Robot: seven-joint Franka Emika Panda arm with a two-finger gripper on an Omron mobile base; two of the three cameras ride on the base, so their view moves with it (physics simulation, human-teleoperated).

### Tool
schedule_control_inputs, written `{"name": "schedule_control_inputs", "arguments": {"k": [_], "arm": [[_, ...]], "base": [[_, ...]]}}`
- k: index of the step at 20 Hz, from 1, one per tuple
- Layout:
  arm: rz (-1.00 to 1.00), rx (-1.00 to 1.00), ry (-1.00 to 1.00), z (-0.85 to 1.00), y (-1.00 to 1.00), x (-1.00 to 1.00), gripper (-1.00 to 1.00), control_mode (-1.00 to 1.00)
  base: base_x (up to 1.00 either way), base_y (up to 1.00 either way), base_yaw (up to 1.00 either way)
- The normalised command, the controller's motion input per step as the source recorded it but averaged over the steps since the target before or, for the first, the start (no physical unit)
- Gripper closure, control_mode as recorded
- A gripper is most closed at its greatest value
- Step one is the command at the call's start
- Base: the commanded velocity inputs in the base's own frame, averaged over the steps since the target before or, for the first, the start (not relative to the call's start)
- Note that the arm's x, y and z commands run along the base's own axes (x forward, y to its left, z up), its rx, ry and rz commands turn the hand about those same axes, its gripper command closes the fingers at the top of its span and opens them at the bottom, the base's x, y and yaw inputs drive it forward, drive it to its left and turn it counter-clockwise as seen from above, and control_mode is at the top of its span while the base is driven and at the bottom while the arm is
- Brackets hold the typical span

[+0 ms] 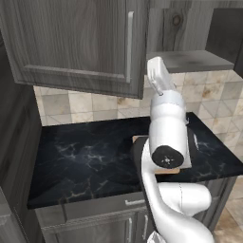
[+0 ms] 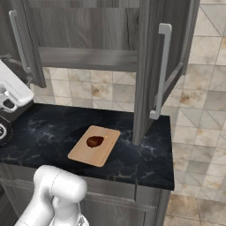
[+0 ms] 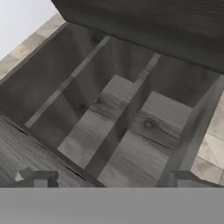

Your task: Open the cabinet, retrieve the rolling pin, and place it next to the meat on the cutting board to prepare for tenderizing.

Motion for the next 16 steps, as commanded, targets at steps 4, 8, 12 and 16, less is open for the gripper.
{"name": "schedule_control_inputs", "arguments": {"k": [4,8,12,16], "arm": [[0.17,0.26,-0.06,0.00,-0.62,0.00,-1.00,-1.00],[0.19,0.25,-0.05,0.00,-0.65,0.01,-1.00,-1.00],[0.25,0.23,0.00,0.00,-0.57,0.46,-1.00,-1.00],[0.32,0.17,0.00,0.00,-0.41,0.83,-1.00,-1.00]], "base": [[0.00,0.00,0.00],[0.00,0.00,0.00],[0.00,0.00,0.00],[0.00,0.00,0.00]]}}
